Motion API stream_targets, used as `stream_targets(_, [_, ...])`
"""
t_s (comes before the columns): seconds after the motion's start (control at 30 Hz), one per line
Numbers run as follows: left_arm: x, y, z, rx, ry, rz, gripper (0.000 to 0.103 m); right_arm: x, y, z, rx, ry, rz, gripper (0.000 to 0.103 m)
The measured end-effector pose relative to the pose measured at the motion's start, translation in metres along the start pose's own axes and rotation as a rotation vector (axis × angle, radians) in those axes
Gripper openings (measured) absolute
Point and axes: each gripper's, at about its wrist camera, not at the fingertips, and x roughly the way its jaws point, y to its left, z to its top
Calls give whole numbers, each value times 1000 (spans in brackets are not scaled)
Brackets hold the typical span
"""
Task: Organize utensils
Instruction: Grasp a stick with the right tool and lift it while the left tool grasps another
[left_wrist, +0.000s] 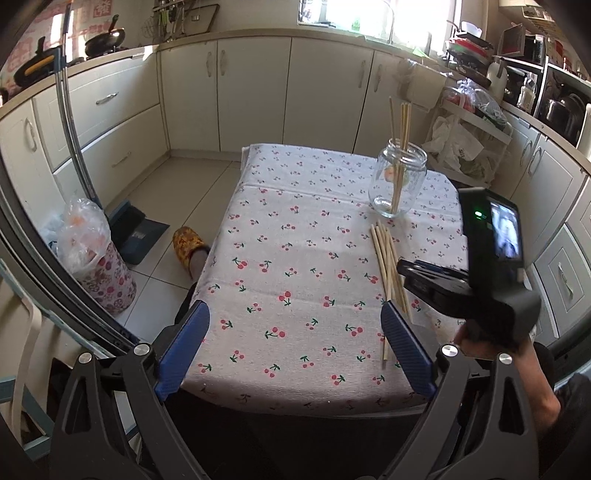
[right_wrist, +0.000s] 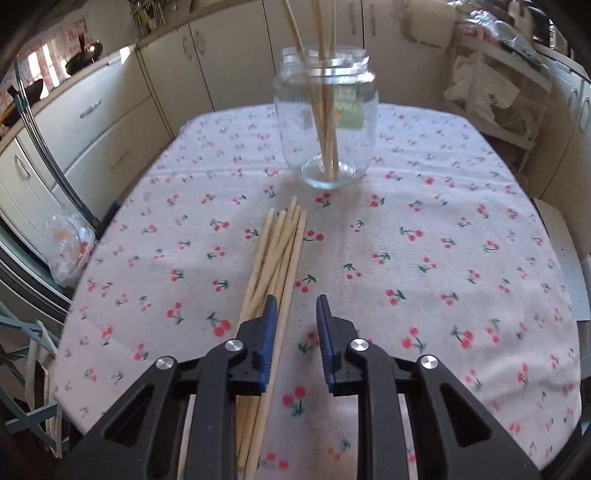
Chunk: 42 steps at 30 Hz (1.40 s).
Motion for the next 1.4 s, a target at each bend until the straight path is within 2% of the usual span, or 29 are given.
stream_targets(0.17, [18, -8, 5, 15, 20, -13, 90, 0, -13, 0, -10, 15, -13, 17])
stream_targets(0.3, [46, -26, 14, 45, 37, -64, 90, -8, -29, -8, -9, 18, 1, 14])
stream_targets(0.43, [85, -51, 25, 103, 57, -97, 90, -14, -44, -13, -4, 25, 27, 14])
stream_targets(0.53, [114, -62, 34, 105, 87, -106, 90, -16, -52, -13, 20, 25, 47, 14])
stream_targets(0.7, [142, -70, 50, 114, 91, -63, 87, -10, -58, -4, 36, 9, 56, 25])
stream_targets(0.8, [155, -70, 56, 126, 102, -37, 81, -5, -53, 2, 14, -2, 46, 26])
stream_targets(0.87, [163, -71, 58, 137, 112, -34, 74, -1, -49, 5, -9, -10, 33, 26])
stream_targets(0.93, [173, -73, 57, 162, 135, -33, 51, 0, -46, 5, -38, -13, 1, 19])
stream_targets(0.97, [178, -74, 57, 171, 147, -38, 44, -1, -45, 4, -47, -7, -17, 16])
stream_targets(1.0, [183, -75, 55, 182, 160, -44, 25, -2, -47, 4, -38, 4, -22, 12])
stream_targets(1.03, [185, -75, 54, 192, 159, -42, 19, -3, -49, 3, -25, 14, -18, 10])
stream_targets(1.1, [185, -76, 54, 217, 156, -60, 15, -7, -56, 2, 28, 52, 8, 10])
stream_targets(1.17, [185, -76, 56, 226, 170, -92, 15, -8, -57, 2, 36, 70, 24, 10])
stream_targets(1.27, [185, -76, 59, 237, 176, -94, 17, -11, -50, 7, -4, 41, 25, 15])
stream_targets(1.33, [184, -75, 64, 217, 181, -112, 29, -9, -48, 12, -24, 34, 16, 19])
stream_targets(1.4, [181, -77, 67, 211, 165, -114, 37, -4, -44, 17, -49, 40, 14, 22])
